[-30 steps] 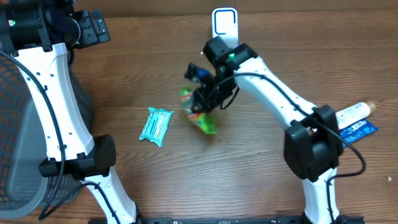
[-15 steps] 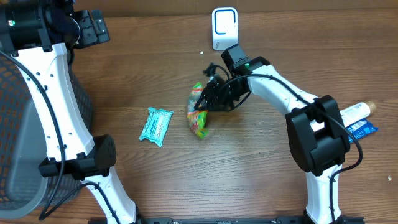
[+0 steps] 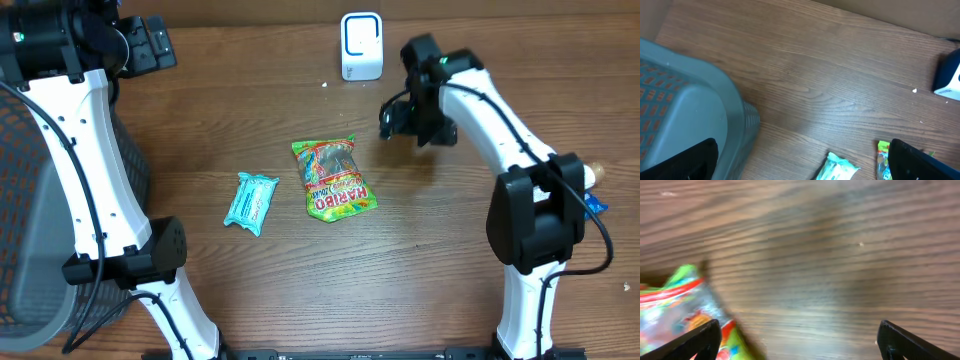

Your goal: Scan the item barcode

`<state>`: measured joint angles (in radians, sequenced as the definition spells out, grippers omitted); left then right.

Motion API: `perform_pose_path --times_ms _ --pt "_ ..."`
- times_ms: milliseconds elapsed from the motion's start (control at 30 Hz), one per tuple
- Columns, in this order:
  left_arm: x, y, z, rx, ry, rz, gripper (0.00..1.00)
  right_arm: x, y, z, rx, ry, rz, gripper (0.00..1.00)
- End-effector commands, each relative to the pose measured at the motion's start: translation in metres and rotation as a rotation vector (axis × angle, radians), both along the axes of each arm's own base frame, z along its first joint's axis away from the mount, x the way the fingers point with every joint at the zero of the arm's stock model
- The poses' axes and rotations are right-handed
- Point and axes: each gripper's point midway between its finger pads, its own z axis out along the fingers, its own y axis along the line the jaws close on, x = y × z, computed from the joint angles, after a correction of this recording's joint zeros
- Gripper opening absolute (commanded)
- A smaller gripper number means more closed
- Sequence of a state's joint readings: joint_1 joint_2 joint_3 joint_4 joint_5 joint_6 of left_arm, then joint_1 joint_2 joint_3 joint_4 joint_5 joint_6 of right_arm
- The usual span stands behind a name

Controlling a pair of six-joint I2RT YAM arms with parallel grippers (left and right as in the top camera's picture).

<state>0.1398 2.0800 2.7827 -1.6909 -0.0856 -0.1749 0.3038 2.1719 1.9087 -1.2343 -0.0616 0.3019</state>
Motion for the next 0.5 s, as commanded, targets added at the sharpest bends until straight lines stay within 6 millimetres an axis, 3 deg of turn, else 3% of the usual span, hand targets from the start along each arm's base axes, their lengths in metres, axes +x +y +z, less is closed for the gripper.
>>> perform_pose_path --times_ms 0,67,233,333,400,467 --pt "0.002 0.001 -0.004 0.004 0.011 -0.015 1.0 -0.003 0.056 0.032 0.182 -0.044 0.163 1.0" --pt "0.002 0.001 -0.004 0.004 0.011 -0.015 1.0 -0.017 0.102 0.036 0.351 -0.024 0.24 1.0" --pt "0.002 0.001 -0.004 0.004 0.011 -0.015 0.99 -0.041 0.143 0.016 0.37 -0.018 0.35 1.0" --pt "0.002 0.001 -0.004 0.004 0.011 -0.015 1.0 -0.043 0.135 -0.003 0.233 -0.029 0.311 0.72" --pt "0.002 0.001 -0.004 0.004 0.011 -0.015 1.0 -0.033 0.116 -0.012 0.063 -0.081 0.186 0.77" --pt "0.002 0.001 -0.004 0.004 0.011 -0.015 1.0 -0.027 0.111 -0.015 -0.012 -0.126 0.138 0.82"
